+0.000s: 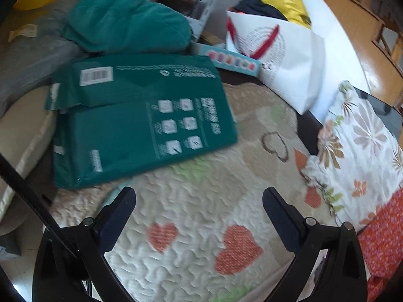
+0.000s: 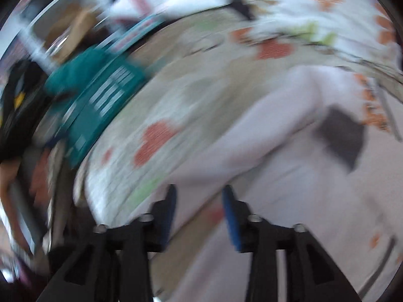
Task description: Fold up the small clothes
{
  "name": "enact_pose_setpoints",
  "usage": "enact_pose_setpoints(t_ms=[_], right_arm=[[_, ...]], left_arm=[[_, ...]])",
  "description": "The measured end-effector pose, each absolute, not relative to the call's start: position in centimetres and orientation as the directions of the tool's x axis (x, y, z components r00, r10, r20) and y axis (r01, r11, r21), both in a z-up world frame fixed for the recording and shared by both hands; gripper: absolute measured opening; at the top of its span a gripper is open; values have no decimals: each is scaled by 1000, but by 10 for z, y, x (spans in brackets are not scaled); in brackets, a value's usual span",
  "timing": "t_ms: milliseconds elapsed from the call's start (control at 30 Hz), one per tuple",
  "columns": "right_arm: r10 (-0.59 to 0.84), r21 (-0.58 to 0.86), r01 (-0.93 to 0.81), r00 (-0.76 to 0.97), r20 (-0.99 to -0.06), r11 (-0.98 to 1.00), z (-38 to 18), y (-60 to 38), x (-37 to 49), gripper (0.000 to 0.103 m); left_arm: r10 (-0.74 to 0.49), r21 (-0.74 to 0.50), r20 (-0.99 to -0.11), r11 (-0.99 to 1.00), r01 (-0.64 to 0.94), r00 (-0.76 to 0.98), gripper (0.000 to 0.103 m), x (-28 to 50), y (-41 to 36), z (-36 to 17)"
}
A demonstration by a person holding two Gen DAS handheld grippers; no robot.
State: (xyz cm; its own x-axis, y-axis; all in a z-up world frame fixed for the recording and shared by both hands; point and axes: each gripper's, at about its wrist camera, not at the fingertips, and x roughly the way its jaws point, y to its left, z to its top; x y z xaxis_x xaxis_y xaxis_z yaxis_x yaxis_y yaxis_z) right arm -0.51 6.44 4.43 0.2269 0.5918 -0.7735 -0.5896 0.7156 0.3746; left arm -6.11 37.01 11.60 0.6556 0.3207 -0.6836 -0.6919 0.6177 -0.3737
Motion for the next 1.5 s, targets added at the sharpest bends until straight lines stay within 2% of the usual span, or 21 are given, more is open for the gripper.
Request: enact_pose_setpoints(t_ms=[100, 233, 433, 500, 633, 767, 800, 833, 867, 933, 1067, 1200, 1333, 1400, 1500], right_arm=[[593, 334, -667, 203, -779, 666, 36, 84, -48, 51], [568, 201, -774, 236, -788, 601, 39, 107, -95, 51], [452, -105, -899, 311, -836, 424, 29, 127, -150, 51], [426, -50, -886, 270, -863, 460, 20, 124, -141, 51], [495, 185, -774, 185, -849, 606, 12, 111, -115, 52], [452, 186, -680, 235, -861, 709, -6, 126, -110, 54], [436, 174, -671, 243, -867, 721, -11, 128, -109, 41], [426, 155, -666, 265, -865, 730, -9, 128, -106, 16], [438, 182, -662, 244, -865, 727, -5, 128, -102, 6], [480, 238, -631, 244, -843, 739, 16, 115, -90, 5], [527, 253, -582, 365, -768, 773, 95, 68, -65, 5], [485, 234, -486, 491, -723, 842, 161, -5, -44, 5], [317, 168, -295, 587, -745, 941, 184, -101, -23, 5], [215, 130, -182, 603, -768, 975, 177, -146, -9, 5], [45, 52, -2, 547, -836, 999, 135, -216, 22, 6]], left_arm=[[339, -374, -687, 594, -712, 643, 100, -68, 381, 114], [340, -386, -691, 572, -724, 638, 100, -76, 393, 113], [332, -397, -690, 569, -720, 643, 100, -79, 395, 113], [323, -408, -690, 566, -716, 648, 100, -80, 396, 113], [311, -420, -687, 568, -708, 657, 100, -79, 394, 113], [299, -417, -696, 572, -706, 653, 100, -77, 393, 109], [296, -418, -698, 570, -707, 652, 100, -77, 393, 109], [295, -420, -700, 567, -709, 650, 100, -77, 393, 108], [297, -419, -700, 565, -711, 649, 100, -77, 393, 107], [301, -417, -701, 563, -714, 647, 100, -76, 392, 106], [288, -421, -700, 573, -703, 653, 100, -73, 384, 105], [252, -402, -698, 638, -657, 671, 100, -59, 356, 106], [213, -373, -699, 706, -602, 682, 100, -42, 323, 108], [201, -356, -699, 735, -577, 687, 100, -33, 305, 109], [189, -333, -700, 767, -549, 689, 100, -22, 283, 110]])
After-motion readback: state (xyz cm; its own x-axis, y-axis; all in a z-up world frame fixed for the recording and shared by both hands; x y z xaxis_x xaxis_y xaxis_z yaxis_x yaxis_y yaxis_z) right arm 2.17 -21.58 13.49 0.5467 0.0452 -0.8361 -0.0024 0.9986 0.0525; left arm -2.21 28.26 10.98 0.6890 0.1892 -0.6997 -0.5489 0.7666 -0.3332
